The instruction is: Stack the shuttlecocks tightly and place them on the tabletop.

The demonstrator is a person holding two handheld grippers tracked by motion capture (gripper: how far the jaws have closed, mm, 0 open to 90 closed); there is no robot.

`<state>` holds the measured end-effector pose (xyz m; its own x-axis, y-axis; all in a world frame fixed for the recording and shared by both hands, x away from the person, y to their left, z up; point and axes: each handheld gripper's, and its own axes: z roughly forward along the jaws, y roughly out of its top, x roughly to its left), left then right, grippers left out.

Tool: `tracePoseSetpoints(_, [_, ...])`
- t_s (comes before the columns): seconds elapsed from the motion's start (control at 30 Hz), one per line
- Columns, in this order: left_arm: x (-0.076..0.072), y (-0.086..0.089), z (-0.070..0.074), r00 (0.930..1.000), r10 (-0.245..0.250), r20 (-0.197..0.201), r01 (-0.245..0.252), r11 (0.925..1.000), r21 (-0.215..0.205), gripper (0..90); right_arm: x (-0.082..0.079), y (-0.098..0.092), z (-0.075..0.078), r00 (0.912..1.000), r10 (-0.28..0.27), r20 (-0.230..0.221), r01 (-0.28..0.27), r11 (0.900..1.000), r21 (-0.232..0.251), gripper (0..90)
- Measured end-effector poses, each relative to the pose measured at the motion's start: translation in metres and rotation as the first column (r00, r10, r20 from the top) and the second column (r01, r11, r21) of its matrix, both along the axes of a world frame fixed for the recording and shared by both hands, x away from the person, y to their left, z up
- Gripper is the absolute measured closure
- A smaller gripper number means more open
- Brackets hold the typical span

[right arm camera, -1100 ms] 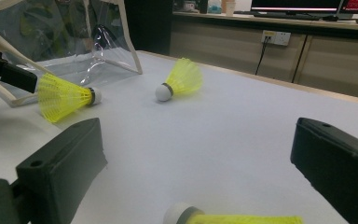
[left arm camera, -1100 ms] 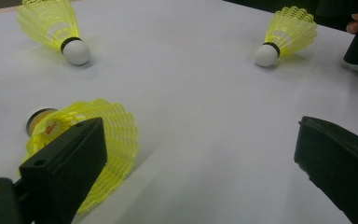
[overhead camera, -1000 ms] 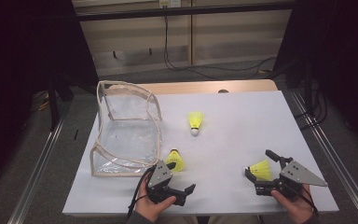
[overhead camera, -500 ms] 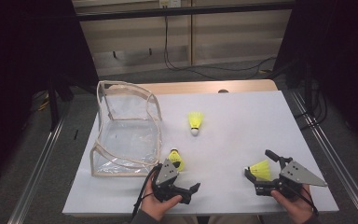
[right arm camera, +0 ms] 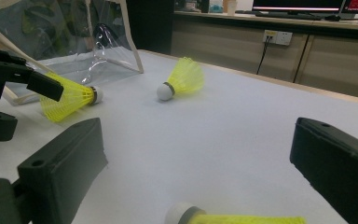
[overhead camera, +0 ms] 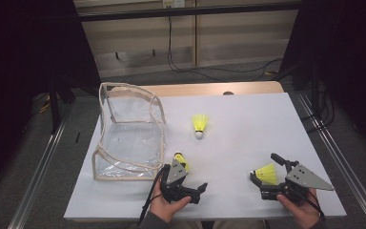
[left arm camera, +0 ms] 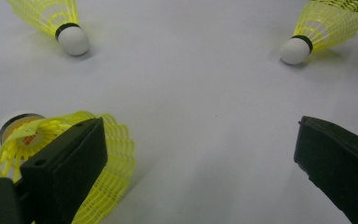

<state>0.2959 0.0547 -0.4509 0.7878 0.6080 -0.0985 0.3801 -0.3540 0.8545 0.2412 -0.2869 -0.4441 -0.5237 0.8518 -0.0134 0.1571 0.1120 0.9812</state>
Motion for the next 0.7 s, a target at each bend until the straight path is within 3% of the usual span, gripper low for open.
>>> tracePoseSetpoints(0.23, [0.007,-0.004,-0.001,0.9994,0.036,0.001,-0.036,0.9983,0.046,3.0,0.0,-0.001,0.0,1.0,-0.002,0.0,0.002,1.0,0.003,2.5])
tracePoseSetpoints(0.5, [0.013,-0.007,-0.002,0.9966,0.081,-0.011,-0.081,0.9956,0.049,4.1,0.0,0.0,0.0,1.0,0.0,0.001,0.0,1.0,0.002,2.7])
tracePoseSetpoints(0.7, [0.016,-0.011,-0.002,0.9962,0.087,-0.002,-0.087,0.9944,0.06,5.1,-0.001,0.001,0.001,1.0,0.006,0.002,-0.006,1.0,0.002,2.7])
